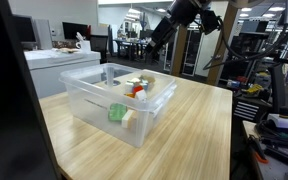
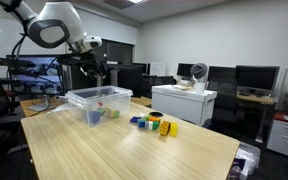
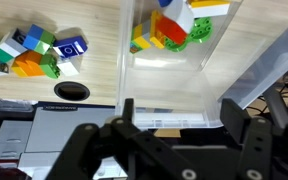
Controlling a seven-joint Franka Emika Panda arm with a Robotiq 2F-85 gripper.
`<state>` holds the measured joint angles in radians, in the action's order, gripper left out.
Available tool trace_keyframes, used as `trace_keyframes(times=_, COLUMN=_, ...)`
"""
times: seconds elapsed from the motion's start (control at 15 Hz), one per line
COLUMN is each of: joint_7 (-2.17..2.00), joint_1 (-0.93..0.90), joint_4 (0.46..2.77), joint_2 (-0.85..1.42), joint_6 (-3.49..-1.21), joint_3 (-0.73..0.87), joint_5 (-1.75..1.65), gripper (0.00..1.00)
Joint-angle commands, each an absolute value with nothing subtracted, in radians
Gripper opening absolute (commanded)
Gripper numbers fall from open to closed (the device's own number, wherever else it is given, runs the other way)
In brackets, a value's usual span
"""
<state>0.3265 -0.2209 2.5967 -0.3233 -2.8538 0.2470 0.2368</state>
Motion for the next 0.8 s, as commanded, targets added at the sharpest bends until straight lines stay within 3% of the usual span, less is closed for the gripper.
trace_keyframes(times=0.0, joint_7=0.450, joint_1=-0.272, joint_4=2.583, joint_2=-0.327, joint_6=-2.880, joint_3=0.339, joint_5=0.288, gripper=1.00)
trace_keyframes(times=0.73, joint_7=0.465, joint_1=-0.237, joint_4=2.250, joint_2=0.109, joint_6=-2.930, joint_3=0.738, joint_5=0.468, gripper=1.00)
